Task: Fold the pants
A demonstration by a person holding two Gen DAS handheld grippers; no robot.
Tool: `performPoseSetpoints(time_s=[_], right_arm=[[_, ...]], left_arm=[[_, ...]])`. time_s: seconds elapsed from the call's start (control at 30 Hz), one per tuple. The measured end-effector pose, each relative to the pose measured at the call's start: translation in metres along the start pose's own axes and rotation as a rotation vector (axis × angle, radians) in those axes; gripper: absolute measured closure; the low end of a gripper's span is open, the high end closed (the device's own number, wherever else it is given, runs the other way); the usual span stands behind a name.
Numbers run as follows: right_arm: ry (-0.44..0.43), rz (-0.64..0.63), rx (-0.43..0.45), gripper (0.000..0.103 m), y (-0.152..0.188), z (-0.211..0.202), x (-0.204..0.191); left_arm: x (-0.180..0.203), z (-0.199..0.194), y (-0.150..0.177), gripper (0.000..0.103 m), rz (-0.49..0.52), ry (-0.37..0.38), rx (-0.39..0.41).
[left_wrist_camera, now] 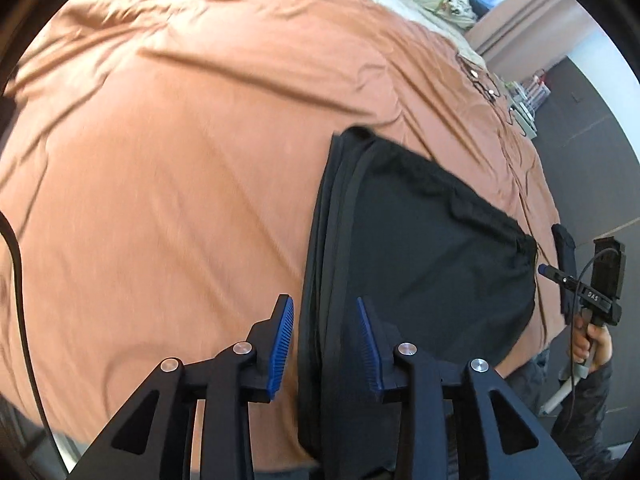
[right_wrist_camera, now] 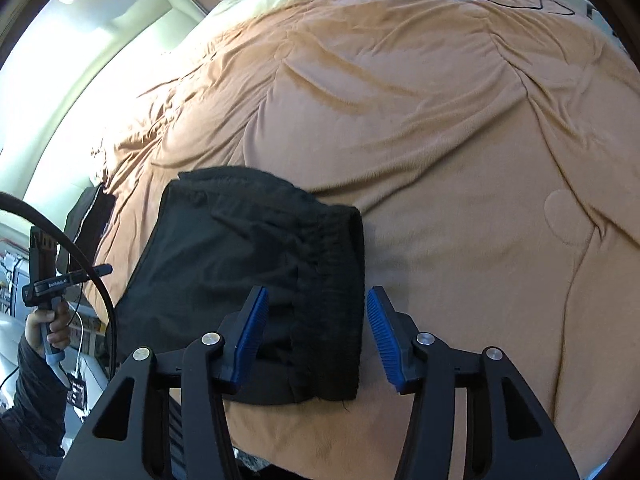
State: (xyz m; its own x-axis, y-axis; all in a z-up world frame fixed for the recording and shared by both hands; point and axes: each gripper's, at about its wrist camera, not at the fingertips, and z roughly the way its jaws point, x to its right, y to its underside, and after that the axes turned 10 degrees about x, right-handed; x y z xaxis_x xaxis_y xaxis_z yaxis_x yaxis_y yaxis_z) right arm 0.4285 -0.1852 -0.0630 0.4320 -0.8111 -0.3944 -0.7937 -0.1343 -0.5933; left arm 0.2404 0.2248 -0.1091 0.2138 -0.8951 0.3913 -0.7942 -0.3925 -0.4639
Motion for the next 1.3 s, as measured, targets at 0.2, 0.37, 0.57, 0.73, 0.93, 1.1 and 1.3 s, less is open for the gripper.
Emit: performPoseSetpoints(time_s=[0.2, 0.37, 0.57, 0.73, 0.93, 1.1, 1.3], right_arm=[[0.040, -0.001, 0.005, 0.054, 0.006, 0.005, 0.005], [0.060, -0.009, 0.012, 0.054, 0.000, 0.005, 0.000], [0.085, -0.014, 0.006, 0.054, -0.003, 0.005, 0.001], [0.094, -0.018, -0.003, 0.054, -0.004, 0.010, 0.000], [0.111, -0.032, -0.021, 0.054, -0.006, 0.020, -0.001], [0.128, -0.039, -0.034, 0.055, -0.007, 0.030, 0.000], [0.164, -0.076, -0.019, 0.078, -0.007, 0.034, -0.007]], left_arm=[[0.022, 0.026, -0.032, 0.057, 0.120, 0.009, 0.028], [0.036, 0.052, -0.049, 0.057, 0.172, 0.015, 0.021], [0.047, 0.076, -0.064, 0.057, 0.232, 0.013, 0.013], [0.059, 0.096, -0.075, 0.057, 0.292, 0.024, 0.007], [0.071, 0.122, -0.085, 0.057, 0.367, 0.007, -0.007], [0.077, 0.140, -0.087, 0.057, 0.413, 0.000, -0.026], [0.074, 0.144, -0.088, 0.097, 0.393, 0.014, -0.031]])
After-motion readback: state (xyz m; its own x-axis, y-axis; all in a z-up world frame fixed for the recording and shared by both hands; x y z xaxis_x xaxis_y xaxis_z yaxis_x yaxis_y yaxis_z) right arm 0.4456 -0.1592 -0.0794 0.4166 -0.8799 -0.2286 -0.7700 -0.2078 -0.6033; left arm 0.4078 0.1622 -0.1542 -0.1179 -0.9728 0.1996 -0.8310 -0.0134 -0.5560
